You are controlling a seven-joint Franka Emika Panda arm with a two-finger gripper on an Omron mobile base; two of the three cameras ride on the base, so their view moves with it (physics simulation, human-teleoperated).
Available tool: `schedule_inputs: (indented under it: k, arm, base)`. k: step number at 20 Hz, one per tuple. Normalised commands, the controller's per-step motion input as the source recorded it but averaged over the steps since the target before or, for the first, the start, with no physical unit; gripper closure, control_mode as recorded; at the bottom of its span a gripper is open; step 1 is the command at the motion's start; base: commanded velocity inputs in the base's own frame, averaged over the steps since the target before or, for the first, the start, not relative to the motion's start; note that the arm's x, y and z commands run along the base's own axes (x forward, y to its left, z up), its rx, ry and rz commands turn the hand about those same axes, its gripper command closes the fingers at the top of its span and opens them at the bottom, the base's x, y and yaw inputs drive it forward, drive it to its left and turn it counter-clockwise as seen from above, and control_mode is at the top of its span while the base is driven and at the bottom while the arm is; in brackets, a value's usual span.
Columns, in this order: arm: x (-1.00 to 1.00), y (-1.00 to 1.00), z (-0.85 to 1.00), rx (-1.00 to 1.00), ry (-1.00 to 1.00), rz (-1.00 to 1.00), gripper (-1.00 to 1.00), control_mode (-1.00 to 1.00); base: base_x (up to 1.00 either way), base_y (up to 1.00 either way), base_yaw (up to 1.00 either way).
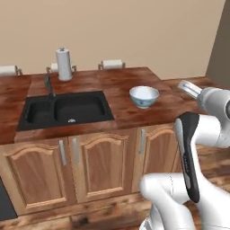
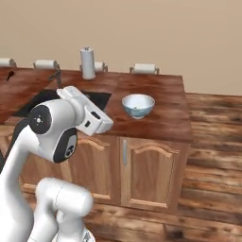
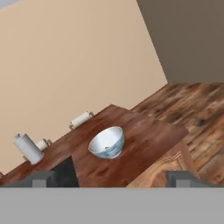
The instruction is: Move the cup from next to the sink to the open cabinet. Then, move the bowl with the shrimp to the fridge to clear the area for faucet cleaning.
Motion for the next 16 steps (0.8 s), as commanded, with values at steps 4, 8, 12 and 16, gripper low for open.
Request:
schedule_inputs:
  k: [4,8,12,16]
  arm:
    - [0.0,0.0,0.0,0.0,0.0,0.0,-1.0,1.0]
    - [0.0,0.0,0.0,0.0,0.0,0.0,-1.0,1.0]
    - [0.0,0.0,0.0,0.0,0.0,0.0,-1.0,1.0]
    - [0.35,0.17,0.0,0.0,0.49,0.05,-1.0,-1.0]
  base:
    - [1.0,-0.93,0.0]
    - [1.0,-0.5,0.0]
    - [1.0,0.14,0.0]
    - [0.47,0.2,0.01]
